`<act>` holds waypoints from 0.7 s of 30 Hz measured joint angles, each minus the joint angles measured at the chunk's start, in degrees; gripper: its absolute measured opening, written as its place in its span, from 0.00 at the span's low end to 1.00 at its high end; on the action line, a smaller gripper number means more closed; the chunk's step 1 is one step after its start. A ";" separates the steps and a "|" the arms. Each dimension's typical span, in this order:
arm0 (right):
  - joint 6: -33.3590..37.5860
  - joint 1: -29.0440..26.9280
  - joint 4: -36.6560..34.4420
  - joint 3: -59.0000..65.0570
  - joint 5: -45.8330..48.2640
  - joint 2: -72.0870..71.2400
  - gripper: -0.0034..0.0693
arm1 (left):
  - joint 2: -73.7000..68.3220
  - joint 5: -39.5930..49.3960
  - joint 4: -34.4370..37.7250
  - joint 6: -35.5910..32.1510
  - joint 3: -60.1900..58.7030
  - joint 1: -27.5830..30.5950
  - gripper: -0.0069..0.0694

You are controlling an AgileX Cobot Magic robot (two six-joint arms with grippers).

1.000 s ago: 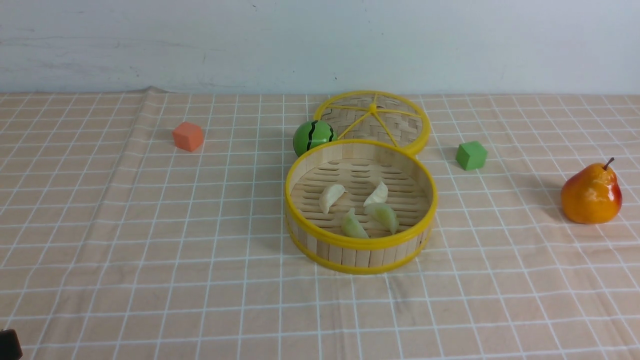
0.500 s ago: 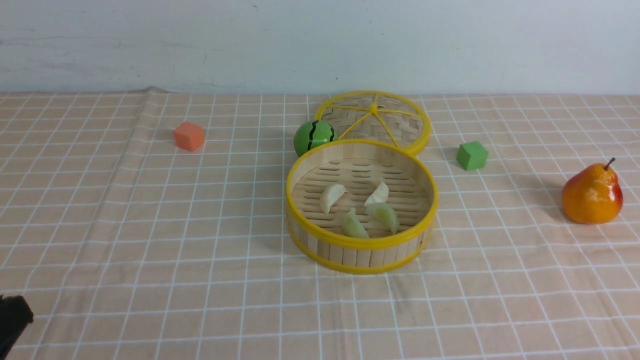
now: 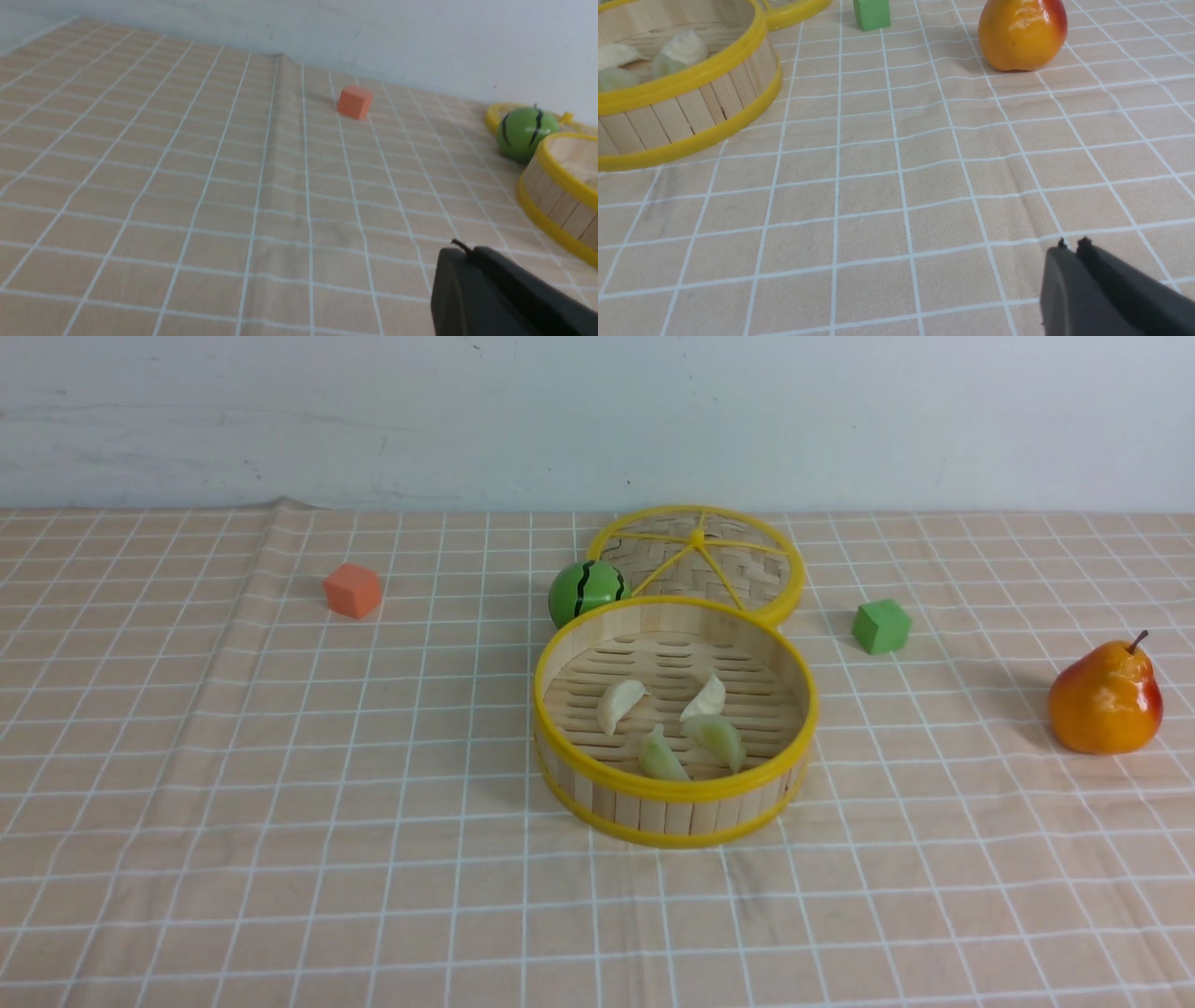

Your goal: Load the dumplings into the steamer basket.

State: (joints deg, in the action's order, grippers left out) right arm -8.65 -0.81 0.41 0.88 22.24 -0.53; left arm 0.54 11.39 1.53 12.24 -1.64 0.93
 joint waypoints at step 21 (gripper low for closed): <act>0.00 0.00 0.00 0.00 0.00 -0.06 0.13 | 0.00 9.94 0.00 -0.36 0.00 0.52 0.07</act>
State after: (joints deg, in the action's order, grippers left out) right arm -8.65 -0.81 0.41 0.88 22.24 -0.59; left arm 0.54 21.33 1.53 11.88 -1.64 1.45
